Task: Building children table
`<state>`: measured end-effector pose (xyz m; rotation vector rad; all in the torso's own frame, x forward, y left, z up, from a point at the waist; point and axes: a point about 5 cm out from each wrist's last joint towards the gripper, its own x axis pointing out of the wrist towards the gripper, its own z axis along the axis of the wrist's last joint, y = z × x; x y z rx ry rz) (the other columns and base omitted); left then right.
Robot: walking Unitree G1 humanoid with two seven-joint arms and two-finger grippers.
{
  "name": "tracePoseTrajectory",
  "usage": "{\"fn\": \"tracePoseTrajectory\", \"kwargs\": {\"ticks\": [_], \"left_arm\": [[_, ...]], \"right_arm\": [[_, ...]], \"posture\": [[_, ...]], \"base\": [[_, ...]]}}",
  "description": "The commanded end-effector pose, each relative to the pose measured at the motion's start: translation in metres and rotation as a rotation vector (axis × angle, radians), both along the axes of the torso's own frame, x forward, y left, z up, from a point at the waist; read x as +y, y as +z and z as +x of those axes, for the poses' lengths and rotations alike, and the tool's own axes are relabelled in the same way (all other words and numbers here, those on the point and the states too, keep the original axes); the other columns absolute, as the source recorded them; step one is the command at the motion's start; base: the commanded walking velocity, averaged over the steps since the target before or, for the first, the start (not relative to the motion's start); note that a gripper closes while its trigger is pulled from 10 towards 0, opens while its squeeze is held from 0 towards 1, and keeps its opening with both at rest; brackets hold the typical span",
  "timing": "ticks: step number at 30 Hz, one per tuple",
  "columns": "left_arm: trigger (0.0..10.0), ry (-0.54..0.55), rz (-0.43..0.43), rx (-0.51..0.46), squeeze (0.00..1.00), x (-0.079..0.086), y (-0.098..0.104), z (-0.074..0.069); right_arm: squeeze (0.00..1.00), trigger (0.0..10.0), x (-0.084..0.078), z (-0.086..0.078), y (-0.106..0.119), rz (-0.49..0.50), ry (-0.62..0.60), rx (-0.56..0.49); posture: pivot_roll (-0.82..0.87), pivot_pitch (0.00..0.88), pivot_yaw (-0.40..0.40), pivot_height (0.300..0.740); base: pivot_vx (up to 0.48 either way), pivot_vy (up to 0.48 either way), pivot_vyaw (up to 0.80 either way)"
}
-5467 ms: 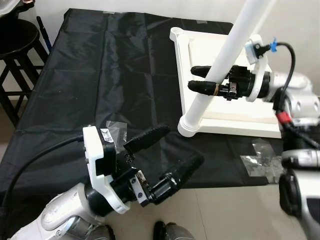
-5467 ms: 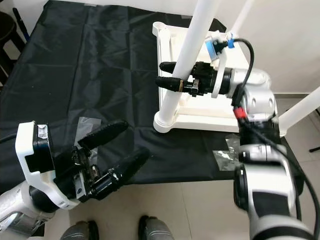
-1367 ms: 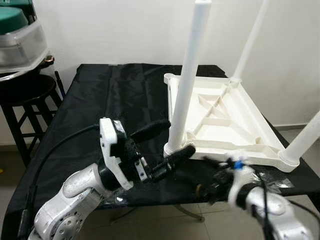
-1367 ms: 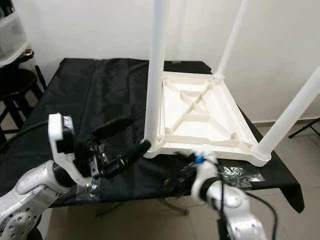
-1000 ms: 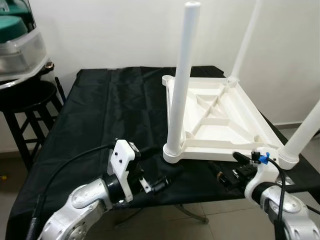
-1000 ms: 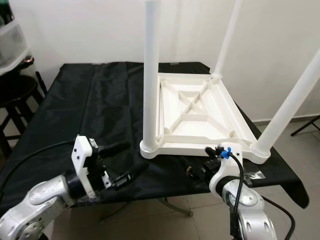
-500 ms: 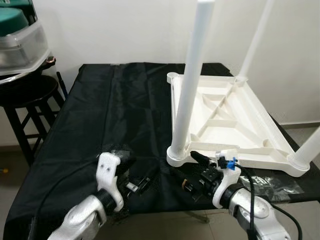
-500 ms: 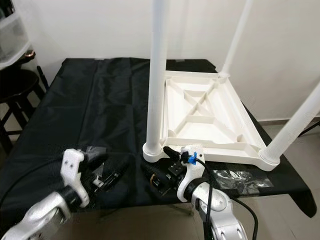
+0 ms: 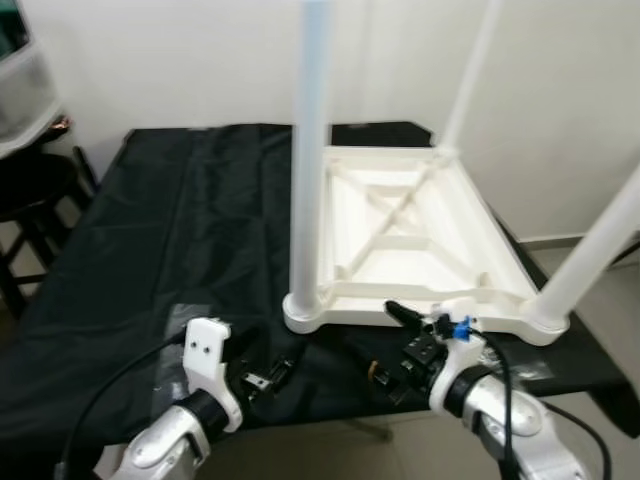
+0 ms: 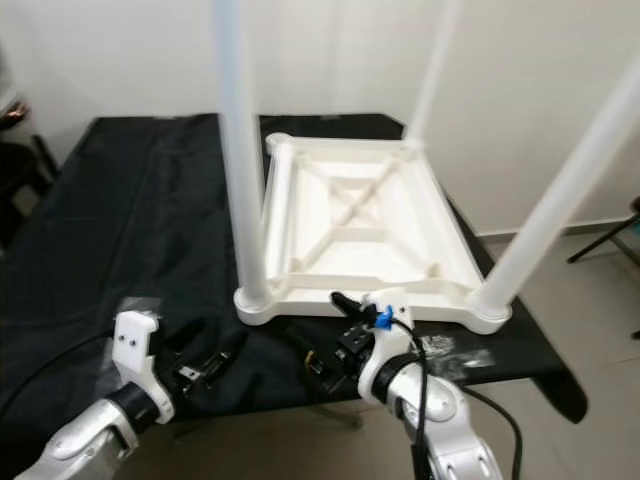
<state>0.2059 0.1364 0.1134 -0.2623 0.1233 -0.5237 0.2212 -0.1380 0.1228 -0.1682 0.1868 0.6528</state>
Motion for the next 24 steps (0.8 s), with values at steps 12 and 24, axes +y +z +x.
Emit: {"fn": "tracePoseTrajectory", "kwargs": {"ticks": [12, 24], "left_arm": [[10.0, 0.01, -0.009, 0.01, 0.0, 0.006, -0.002, 0.0], [10.0, -0.015, -0.022, 0.011, 0.0, 0.001, -0.003, 0.002]], "right_arm": [[0.0, 10.0, -0.004, -0.005, -0.005, -0.055, 0.024, 0.015], [0.0, 10.0, -0.046, 0.023, -0.009, -0.071, -0.322, -0.003]], "posture": [[-0.09, 0.039, -0.084, 0.74], [-0.1, 0.033, -0.083, 0.74]], "base": [[0.0, -0.464, 0.0], [0.0, -0.464, 0.0]]}}
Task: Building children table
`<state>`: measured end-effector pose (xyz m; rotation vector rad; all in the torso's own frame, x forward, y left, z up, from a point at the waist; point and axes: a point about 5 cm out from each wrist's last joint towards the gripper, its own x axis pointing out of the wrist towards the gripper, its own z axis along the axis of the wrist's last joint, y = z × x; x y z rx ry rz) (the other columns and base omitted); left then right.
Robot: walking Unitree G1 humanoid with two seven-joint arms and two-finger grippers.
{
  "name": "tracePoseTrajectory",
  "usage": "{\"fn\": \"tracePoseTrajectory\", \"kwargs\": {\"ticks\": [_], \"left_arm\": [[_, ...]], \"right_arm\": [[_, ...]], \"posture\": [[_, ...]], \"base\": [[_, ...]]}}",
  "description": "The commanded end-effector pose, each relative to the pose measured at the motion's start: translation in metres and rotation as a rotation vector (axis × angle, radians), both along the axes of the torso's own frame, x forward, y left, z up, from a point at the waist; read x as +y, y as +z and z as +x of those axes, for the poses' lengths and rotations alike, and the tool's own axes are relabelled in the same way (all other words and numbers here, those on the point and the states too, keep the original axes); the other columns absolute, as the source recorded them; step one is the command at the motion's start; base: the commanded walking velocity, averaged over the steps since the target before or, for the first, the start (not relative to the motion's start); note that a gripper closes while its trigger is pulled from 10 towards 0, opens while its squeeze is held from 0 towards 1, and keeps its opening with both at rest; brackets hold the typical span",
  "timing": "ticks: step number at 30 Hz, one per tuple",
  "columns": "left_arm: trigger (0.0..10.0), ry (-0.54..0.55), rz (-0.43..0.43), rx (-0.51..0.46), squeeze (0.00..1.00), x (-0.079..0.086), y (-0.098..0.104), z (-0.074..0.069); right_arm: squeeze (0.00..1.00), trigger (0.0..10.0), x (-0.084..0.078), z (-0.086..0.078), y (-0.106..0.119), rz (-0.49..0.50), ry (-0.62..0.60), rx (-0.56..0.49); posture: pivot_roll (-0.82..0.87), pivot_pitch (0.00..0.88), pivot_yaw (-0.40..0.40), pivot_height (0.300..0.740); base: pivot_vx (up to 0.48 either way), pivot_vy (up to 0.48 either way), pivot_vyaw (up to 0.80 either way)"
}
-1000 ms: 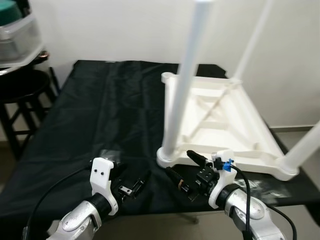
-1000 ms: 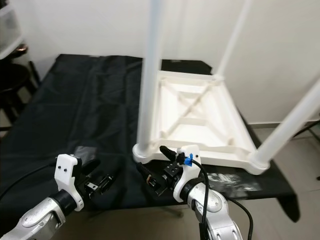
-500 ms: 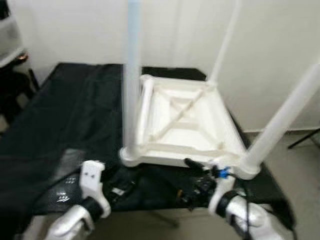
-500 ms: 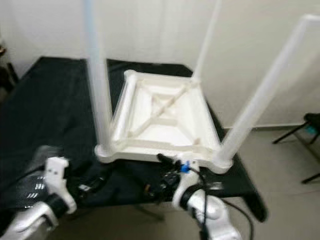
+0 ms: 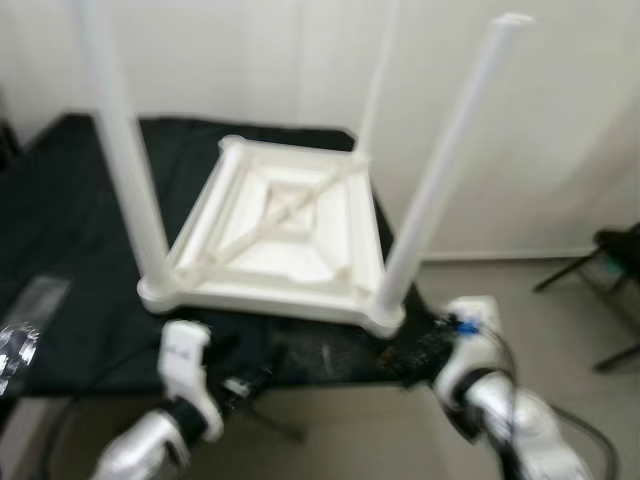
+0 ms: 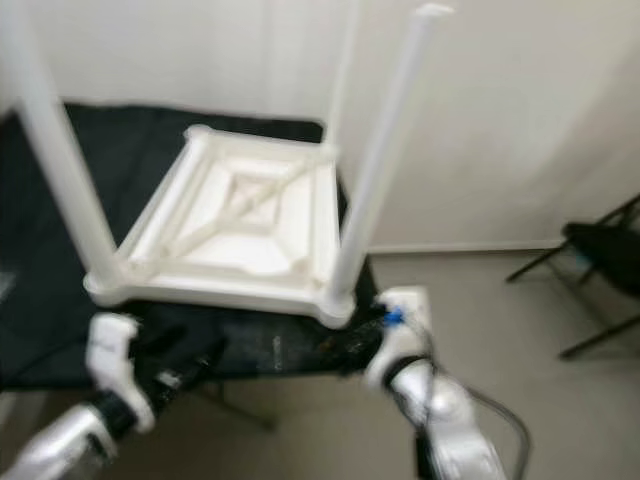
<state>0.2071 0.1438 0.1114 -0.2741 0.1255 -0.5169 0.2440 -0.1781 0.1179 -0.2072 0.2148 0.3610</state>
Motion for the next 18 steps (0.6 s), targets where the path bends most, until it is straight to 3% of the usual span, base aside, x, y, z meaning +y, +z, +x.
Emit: {"fn": "tracePoseTrajectory", "kwargs": {"ticks": [1, 3, 5, 12, 18], "left_arm": [[10.0, -0.022, -0.012, 0.005, 0.0, -0.007, -0.001, 0.001], [10.0, -0.023, -0.014, 0.003, 0.0, -0.007, 0.0, 0.002], [10.0, -0.024, -0.016, 0.0, 0.0, -0.008, 0.0, 0.002], [10.0, -0.017, -0.017, -0.011, 0.0, -0.006, 0.002, 0.005], [10.0, -0.013, -0.021, -0.014, 0.0, -0.006, 0.002, 0.007]], "right_arm": [[0.0, 10.0, -0.006, 0.0, -0.004, -0.001, -0.037, 0.01], [0.0, 10.0, -0.006, 0.001, -0.004, 0.009, -0.043, 0.005], [0.0, 10.0, -0.005, 0.002, 0.001, 0.093, -0.034, -0.02], [0.0, 10.0, -0.019, 0.011, 0.001, 0.032, -0.102, -0.02], [0.0, 10.0, -0.019, 0.012, 0.0, 0.033, -0.098, -0.017]], "posture": [[-0.1, 0.033, -0.083, 0.74], [-0.1, 0.03, -0.083, 0.74], [-0.1, 0.025, -0.082, 0.74], [-0.11, 0.031, -0.078, 0.74], [-0.12, 0.025, -0.079, 0.74]], "base": [[0.0, -0.465, 0.0], [0.0, -0.465, 0.0], [0.0, -0.461, 0.0], [0.0, -0.465, 0.59], [0.0, -0.463, 0.69]]}}
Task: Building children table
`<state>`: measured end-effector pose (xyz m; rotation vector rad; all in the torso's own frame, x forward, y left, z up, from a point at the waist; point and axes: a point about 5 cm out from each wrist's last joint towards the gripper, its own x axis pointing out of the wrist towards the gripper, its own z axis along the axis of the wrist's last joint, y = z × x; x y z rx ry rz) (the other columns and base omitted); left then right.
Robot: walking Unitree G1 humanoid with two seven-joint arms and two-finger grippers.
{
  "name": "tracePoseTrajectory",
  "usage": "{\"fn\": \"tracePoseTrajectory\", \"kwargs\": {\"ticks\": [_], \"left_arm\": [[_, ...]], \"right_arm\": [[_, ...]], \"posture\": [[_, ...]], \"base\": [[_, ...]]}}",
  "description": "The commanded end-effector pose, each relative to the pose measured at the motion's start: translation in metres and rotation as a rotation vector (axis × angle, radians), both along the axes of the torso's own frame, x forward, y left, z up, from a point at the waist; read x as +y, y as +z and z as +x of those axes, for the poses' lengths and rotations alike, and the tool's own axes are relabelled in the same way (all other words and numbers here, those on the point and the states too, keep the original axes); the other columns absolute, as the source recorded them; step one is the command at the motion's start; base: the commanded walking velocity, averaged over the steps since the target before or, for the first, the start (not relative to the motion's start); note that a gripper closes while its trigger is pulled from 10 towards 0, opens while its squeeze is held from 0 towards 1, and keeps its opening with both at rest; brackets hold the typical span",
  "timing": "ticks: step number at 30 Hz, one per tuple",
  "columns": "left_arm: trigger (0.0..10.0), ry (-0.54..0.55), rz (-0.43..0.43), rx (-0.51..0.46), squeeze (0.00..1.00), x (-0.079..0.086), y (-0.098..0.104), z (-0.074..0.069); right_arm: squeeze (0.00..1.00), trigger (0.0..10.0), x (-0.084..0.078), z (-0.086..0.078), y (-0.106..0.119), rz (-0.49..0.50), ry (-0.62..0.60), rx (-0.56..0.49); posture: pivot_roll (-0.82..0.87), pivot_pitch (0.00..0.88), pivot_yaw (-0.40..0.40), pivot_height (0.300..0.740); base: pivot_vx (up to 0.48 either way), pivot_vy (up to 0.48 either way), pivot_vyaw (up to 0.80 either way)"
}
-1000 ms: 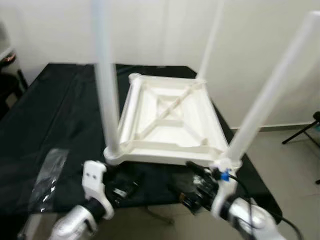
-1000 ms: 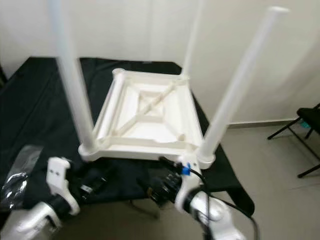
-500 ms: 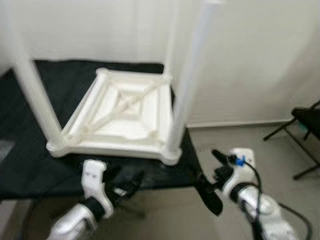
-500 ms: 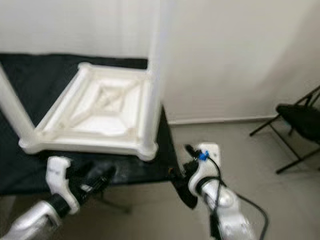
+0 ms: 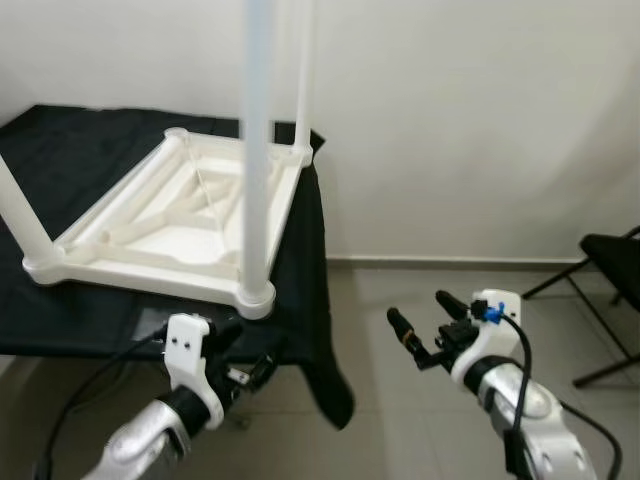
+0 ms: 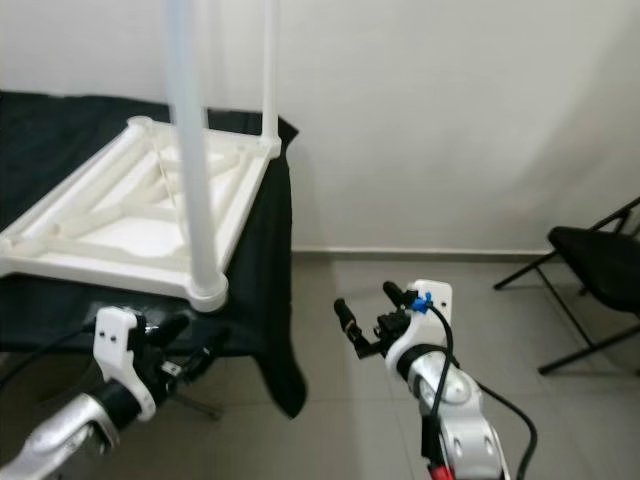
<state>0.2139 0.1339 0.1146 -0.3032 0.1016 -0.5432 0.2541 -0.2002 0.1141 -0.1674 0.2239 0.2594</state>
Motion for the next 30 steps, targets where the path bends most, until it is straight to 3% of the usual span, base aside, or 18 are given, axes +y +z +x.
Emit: {"fn": "tracePoseTrajectory", "kwargs": {"ticks": [1, 9, 20, 30], "left_arm": [[10.0, 0.009, 0.012, 0.003, 0.0, 0.003, -0.001, 0.001], [10.0, 0.013, 0.004, -0.006, 0.0, 0.002, 0.001, 0.005], [10.0, 0.022, -0.008, -0.012, 0.0, 0.0, 0.0, 0.01], [10.0, 0.026, -0.01, -0.011, 0.0, 0.001, -0.001, 0.011]], "right_arm": [[0.0, 10.0, 0.004, 0.003, 0.004, 0.009, 0.012, -0.021], [0.0, 10.0, 0.011, 0.008, 0.007, 0.028, 0.039, -0.041], [0.0, 10.0, -0.009, 0.018, 0.017, -0.006, -0.055, -0.089], [0.0, 10.0, -0.008, 0.021, 0.016, -0.009, -0.076, -0.102]], "posture": [[-0.12, 0.022, -0.08, 0.74], [-0.13, 0.02, -0.079, 0.74], [-0.15, 0.019, -0.081, 0.74], [-0.14, 0.017, -0.08, 0.74]], "base": [[0.0, -0.461, 0.71], [0.0, -0.461, 0.71], [0.0, -0.444, 0.71], [0.0, -0.432, 0.59]]}}
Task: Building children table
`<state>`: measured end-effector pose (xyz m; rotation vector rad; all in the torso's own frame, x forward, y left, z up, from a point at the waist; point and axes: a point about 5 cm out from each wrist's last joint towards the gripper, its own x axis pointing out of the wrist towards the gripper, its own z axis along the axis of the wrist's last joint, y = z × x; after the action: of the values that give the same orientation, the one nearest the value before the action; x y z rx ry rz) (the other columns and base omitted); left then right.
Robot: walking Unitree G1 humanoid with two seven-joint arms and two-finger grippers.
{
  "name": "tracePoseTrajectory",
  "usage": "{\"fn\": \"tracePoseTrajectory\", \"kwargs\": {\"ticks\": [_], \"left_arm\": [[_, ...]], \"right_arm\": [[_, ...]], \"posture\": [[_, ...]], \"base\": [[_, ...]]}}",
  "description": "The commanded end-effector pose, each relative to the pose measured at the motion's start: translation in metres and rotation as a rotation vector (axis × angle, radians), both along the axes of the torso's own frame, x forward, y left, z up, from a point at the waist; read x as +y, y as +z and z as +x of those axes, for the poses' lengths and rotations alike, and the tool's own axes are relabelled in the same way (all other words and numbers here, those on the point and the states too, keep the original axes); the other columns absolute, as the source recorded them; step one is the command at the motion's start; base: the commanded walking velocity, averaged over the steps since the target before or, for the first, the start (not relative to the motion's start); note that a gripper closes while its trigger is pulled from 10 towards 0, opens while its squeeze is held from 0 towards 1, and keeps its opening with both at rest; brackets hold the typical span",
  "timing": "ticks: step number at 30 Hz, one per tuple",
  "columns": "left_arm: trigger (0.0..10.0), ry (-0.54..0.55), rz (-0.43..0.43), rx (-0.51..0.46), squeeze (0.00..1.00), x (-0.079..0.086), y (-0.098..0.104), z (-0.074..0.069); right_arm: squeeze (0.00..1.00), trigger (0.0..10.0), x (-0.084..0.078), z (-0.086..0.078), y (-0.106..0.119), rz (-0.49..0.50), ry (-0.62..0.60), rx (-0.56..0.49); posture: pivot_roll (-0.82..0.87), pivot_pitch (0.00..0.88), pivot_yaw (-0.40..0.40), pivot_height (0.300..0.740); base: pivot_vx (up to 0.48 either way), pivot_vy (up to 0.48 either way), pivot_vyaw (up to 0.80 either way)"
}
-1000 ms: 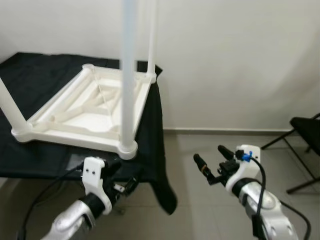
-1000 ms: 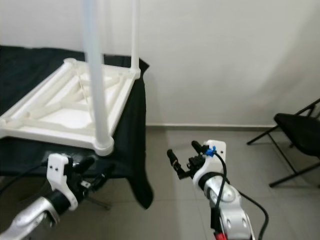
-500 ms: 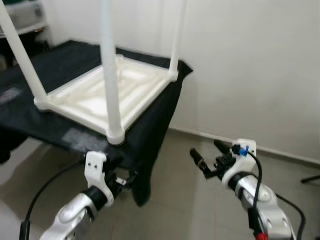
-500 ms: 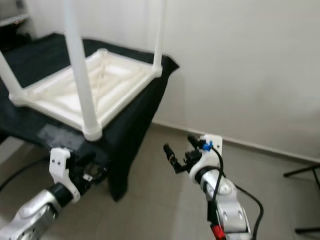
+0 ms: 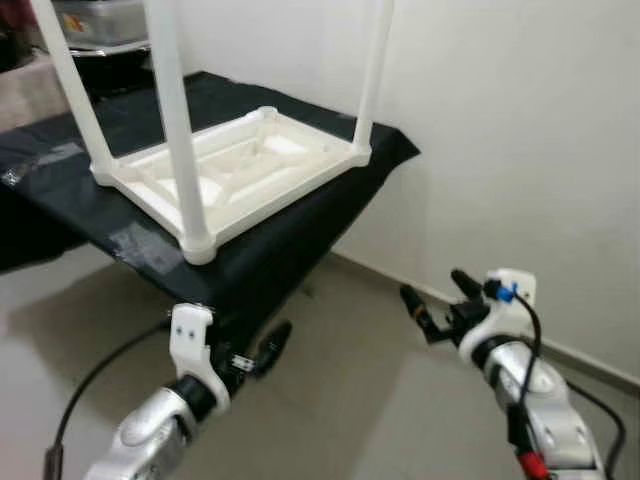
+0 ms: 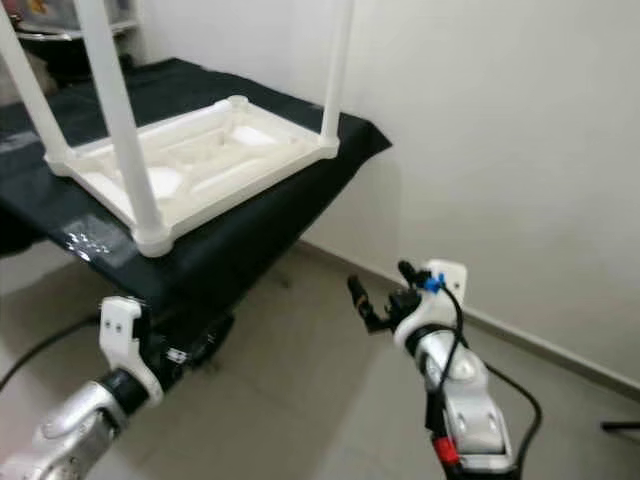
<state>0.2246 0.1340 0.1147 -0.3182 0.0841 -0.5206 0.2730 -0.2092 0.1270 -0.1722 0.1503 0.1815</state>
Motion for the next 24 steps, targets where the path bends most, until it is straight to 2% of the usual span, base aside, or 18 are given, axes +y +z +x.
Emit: {"fn": "tracePoseTrajectory", "kwargs": {"ticks": [1, 10, 17, 21, 22, 23, 24], "left_arm": [[10.0, 0.002, 0.007, -0.001, 0.0, 0.001, -0.001, 0.001], [10.0, 0.07, 0.001, -0.005, 0.0, 0.008, -0.001, 0.006], [10.0, 0.17, -0.006, 0.017, 0.0, 0.017, -0.004, 0.011], [10.0, 0.209, 0.008, 0.01, 0.0, 0.02, -0.005, 0.012], [10.0, 0.256, 0.031, 0.011, 0.0, 0.025, -0.006, 0.013], [10.0, 0.329, 0.069, 0.017, 0.0, 0.033, -0.008, 0.015], [10.0, 0.329, 0.069, 0.017, 0.0, 0.033, -0.008, 0.015]], "right_arm": [[0.0, 10.0, 0.002, 0.002, 0.002, -0.005, -0.003, -0.022], [0.0, 10.0, 0.01, 0.002, -0.002, -0.014, 0.034, -0.018], [0.0, 10.0, 0.008, 0.001, -0.006, -0.036, 0.024, -0.014], [0.0, 10.0, 0.002, 0.003, -0.005, -0.046, -0.003, -0.028], [0.0, 10.0, -0.008, 0.005, -0.001, -0.075, -0.066, -0.059], [0.0, 10.0, -0.027, 0.007, 0.005, -0.101, -0.191, -0.101], [0.0, 10.0, -0.027, 0.007, 0.005, -0.101, -0.191, -0.101]], "posture": [[-0.14, 0.016, -0.078, 0.74], [-0.14, 0.016, -0.075, 0.74], [-0.13, 0.022, -0.078, 0.74], [-0.13, 0.018, -0.08, 0.74], [-0.13, 0.014, -0.084, 0.74], [-0.13, 0.009, -0.09, 0.74], [-0.13, 0.009, -0.09, 0.74]], "base": [[0.0, -0.431, 0.0], [0.0, -0.404, 0.0], [0.0, 0.0, 0.0], [0.0, 0.0, 0.0], [0.0, 0.0, 0.0], [0.0, 0.0, 0.0], [0.0, 0.0, 0.0]]}}
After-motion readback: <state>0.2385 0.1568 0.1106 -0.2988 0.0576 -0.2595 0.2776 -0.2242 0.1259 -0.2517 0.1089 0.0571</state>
